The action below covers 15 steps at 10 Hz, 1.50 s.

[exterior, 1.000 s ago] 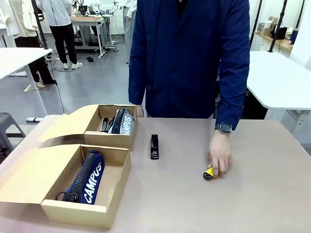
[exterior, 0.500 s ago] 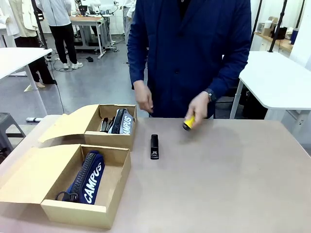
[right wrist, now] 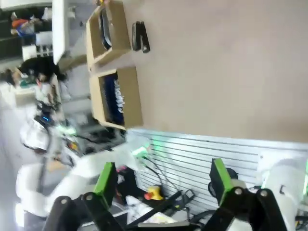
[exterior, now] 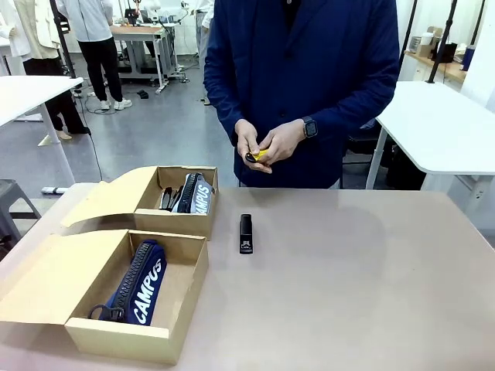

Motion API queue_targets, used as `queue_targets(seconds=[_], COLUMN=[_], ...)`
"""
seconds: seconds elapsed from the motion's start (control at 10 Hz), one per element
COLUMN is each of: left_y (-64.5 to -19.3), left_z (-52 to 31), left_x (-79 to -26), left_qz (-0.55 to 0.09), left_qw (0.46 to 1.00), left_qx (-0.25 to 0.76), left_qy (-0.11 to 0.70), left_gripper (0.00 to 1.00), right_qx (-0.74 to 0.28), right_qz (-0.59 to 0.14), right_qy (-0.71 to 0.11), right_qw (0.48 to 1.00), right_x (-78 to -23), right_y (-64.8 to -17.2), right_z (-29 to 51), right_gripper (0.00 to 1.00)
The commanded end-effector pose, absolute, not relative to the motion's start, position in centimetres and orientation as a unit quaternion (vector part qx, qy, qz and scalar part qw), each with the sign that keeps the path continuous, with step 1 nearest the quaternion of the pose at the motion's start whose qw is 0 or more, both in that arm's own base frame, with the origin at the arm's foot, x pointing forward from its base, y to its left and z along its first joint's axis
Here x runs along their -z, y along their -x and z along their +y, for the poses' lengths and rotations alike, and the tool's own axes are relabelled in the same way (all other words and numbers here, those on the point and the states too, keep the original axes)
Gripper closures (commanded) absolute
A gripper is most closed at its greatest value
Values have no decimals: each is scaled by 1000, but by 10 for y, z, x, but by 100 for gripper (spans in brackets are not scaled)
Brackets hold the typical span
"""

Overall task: Place items inside the box.
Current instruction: Pick up a Pencil pouch or Stapler and place it inside the Mailer Box closest to the robot.

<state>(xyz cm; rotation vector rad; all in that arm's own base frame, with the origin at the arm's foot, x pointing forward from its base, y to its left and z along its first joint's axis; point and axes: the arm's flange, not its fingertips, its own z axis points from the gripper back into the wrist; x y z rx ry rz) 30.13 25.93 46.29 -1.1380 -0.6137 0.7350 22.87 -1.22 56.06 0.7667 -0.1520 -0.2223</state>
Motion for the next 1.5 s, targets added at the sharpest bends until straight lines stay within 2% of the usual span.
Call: queue_targets(seconds=[0.0, 0.3, 0.4, 0.5, 0.7, 0.8, 1.2, 1.4], left_y=[-300, -300, -300, -300, -300, -300, -300, -300], left_z=[259, 259, 259, 259, 259, 259, 259, 259], left_x=[-464, -464, -464, -464, -464, -464, -464, -464], left_qz=[-282, -282, -282, -282, -282, -282, -282, -282], left_qw=[732, 732, 732, 732, 732, 732, 732, 732], left_qx=[-332, -332, -332, -332, -332, -332, -332, -332], left_qy=[523, 523, 523, 523, 523, 523, 523, 523], left_gripper=[0, 0, 0, 0, 0, 0, 0, 0], right_qx=[48, -45, -81, -34, -34, -59, -76, -72], right_qz=[-70, -8, -11, -26, -26, -12, 44, 66], right_qy=[-311, -256, -220, -272, -272, -259, -83, -42], right_qw=[947, 966, 972, 961, 961, 964, 993, 994], right_x=[-557, -504, -499, -504, -504, -490, -462, -433], right_y=[-310, -374, -372, -339, -339, -361, -433, -470], right_z=[59, 176, 180, 177, 177, 189, 306, 363], right_gripper=[0, 0, 0, 0, 0, 0, 0, 0])
